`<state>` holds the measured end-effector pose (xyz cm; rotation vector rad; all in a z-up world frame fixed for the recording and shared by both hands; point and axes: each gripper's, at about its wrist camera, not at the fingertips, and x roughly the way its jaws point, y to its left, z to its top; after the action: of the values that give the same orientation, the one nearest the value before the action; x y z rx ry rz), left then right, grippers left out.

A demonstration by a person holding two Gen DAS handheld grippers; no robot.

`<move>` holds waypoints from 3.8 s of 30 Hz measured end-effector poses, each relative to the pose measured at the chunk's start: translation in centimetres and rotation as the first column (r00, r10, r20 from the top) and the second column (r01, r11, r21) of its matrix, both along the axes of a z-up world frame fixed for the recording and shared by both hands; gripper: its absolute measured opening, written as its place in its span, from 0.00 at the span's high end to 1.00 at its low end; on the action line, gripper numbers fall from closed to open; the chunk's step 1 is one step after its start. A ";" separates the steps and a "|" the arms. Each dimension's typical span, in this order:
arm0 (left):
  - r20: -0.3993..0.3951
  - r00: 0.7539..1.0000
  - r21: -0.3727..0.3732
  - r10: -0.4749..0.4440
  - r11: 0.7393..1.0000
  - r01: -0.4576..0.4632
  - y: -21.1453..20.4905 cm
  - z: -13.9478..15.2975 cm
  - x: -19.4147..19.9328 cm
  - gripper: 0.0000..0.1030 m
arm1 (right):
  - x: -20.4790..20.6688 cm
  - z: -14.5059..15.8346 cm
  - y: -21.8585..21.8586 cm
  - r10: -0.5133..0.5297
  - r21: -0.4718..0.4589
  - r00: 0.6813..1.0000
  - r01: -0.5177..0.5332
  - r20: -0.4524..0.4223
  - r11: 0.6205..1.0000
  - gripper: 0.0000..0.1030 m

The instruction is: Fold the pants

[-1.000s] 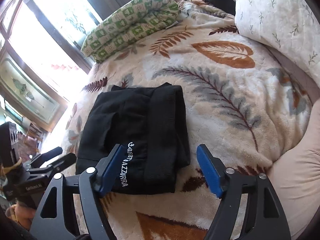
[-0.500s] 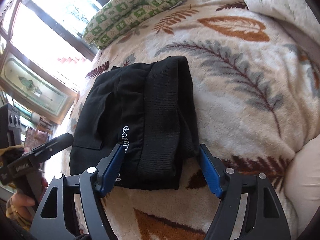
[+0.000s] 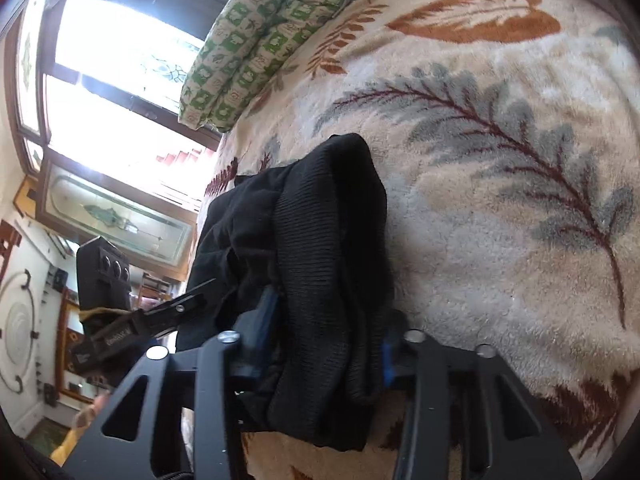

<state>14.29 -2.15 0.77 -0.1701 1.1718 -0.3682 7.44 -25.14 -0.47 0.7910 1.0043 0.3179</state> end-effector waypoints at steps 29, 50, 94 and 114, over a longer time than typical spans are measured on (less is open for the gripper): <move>0.137 0.987 -0.144 0.085 0.987 -0.065 2.8 7.6 15.9 0.56 | 19.2 7.4 3.0 0.104 -0.153 0.979 -0.077 0.176 0.985 0.77; 0.195 0.967 0.004 0.162 0.986 -0.166 3.8 4.8 13.5 0.14 | 17.6 5.4 4.3 0.117 -0.497 0.989 -0.054 0.096 0.866 0.35; 0.407 0.912 0.239 0.042 0.959 -0.151 2.8 14.2 -5.4 0.00 | -1.6 16.6 9.2 0.101 -0.677 0.976 0.058 0.193 0.733 0.02; 0.429 0.901 0.216 0.053 0.963 -0.160 2.0 16.2 -10.0 0.00 | -5.8 19.4 8.8 0.101 -0.678 0.963 0.100 0.250 0.728 0.02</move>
<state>4.32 -0.11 16.94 0.0630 0.7655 -0.1456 1.60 -16.33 18.98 0.0541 0.7710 0.0286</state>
